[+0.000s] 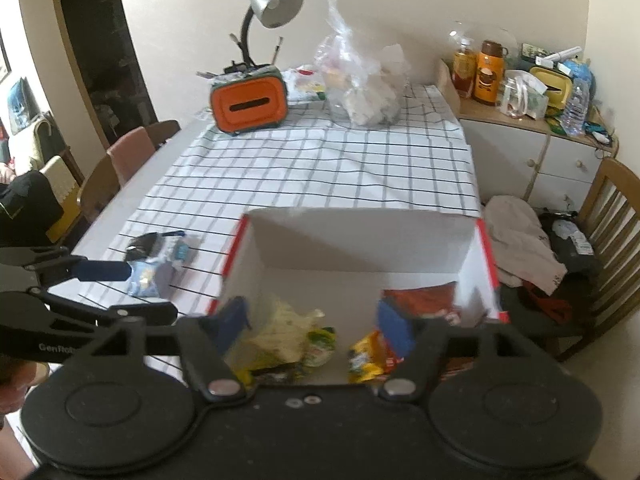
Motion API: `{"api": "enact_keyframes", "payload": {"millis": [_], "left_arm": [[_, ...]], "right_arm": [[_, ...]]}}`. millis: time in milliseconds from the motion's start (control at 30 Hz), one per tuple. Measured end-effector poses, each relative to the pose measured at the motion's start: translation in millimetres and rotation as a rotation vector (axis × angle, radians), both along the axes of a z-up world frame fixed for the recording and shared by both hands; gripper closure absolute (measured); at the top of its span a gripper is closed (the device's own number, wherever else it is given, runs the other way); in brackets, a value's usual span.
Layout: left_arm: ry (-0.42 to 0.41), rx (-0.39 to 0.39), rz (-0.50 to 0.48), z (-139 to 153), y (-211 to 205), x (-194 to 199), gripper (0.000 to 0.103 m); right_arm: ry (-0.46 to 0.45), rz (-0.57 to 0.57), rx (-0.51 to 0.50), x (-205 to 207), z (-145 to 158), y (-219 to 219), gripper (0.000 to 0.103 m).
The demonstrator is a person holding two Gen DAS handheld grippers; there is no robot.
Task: Organize snacks
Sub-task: 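Move both tools back from the box toward the black bar and blue pouch, then grasp the black wrapped bar with the left tool while the right tool grasps the blue cookie pouch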
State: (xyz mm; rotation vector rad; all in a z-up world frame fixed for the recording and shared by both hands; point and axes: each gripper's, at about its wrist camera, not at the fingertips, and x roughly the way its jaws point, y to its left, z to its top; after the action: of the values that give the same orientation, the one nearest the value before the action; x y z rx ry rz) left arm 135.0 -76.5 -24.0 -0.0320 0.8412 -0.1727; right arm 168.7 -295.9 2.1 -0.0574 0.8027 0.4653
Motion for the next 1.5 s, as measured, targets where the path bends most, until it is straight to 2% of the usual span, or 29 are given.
{"api": "enact_keyframes", "payload": {"millis": [167, 300, 533, 733, 967, 1100, 1500], "left_arm": [[-0.009, -0.002, 0.025, -1.2, 36.0, -15.1, 0.018], [-0.030, 0.003, 0.048, -2.1, 67.8, -21.5, 0.012], [-0.049, 0.027, 0.027, -11.4, 125.5, -20.1, 0.011], [-0.057, 0.076, -0.046, -22.7, 168.3, -9.5, 0.011], [-0.026, 0.136, -0.104, -44.1, 205.6, 15.0, 0.011], [0.004, 0.150, -0.170, -60.3, 217.1, 32.9, 0.011], [0.103, 0.156, -0.353, -103.7, 237.6, 90.6, 0.011]], "right_arm": [[-0.012, 0.061, 0.007, -15.8, -1.4, 32.2, 0.011], [-0.019, 0.104, 0.026, -23.3, -2.9, 58.9, 0.002], [-0.019, 0.149, 0.009, -28.5, -11.2, 111.0, 0.001], [-0.002, 0.179, -0.039, -28.4, -30.9, 157.8, 0.001], [0.016, 0.195, -0.067, -20.3, -50.6, 201.9, 0.001], [0.016, 0.235, -0.093, -16.6, -63.0, 225.0, 0.001], [0.104, 0.210, -0.177, 11.7, -114.7, 286.3, 0.002]]}}
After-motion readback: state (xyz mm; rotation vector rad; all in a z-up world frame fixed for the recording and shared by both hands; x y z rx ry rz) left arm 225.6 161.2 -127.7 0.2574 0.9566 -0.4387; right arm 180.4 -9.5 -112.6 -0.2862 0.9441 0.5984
